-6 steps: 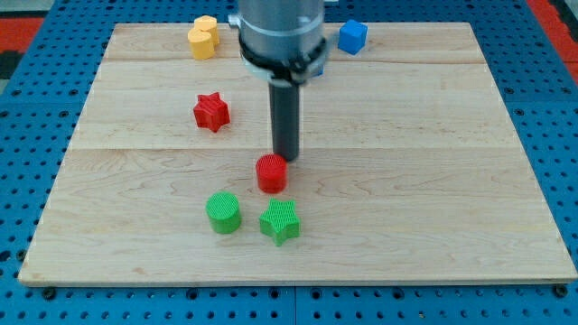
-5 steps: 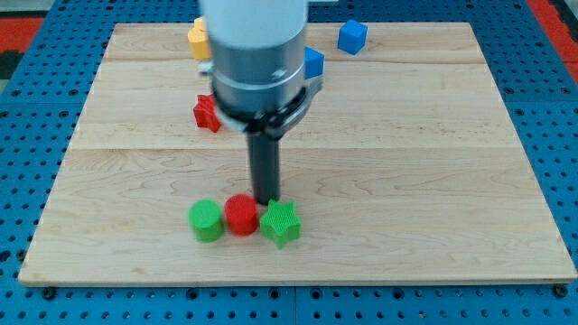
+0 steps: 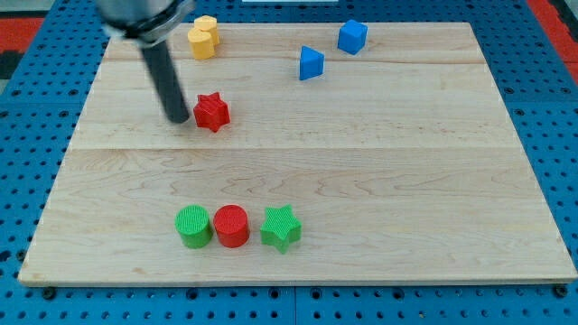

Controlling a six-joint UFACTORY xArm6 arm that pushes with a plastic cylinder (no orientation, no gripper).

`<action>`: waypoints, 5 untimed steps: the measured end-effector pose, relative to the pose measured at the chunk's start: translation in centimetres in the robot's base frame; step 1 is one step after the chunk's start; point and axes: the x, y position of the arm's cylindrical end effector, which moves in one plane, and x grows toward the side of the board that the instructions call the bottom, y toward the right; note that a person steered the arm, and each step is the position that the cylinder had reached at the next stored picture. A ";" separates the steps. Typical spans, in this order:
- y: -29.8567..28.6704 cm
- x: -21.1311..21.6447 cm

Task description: Move the red star close to the green circle

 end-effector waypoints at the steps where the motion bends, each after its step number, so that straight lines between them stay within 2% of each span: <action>1: 0.6 -2.1; 2: 6.3 2.4; 4: 12.5 2.0; 5: 8.0 8.3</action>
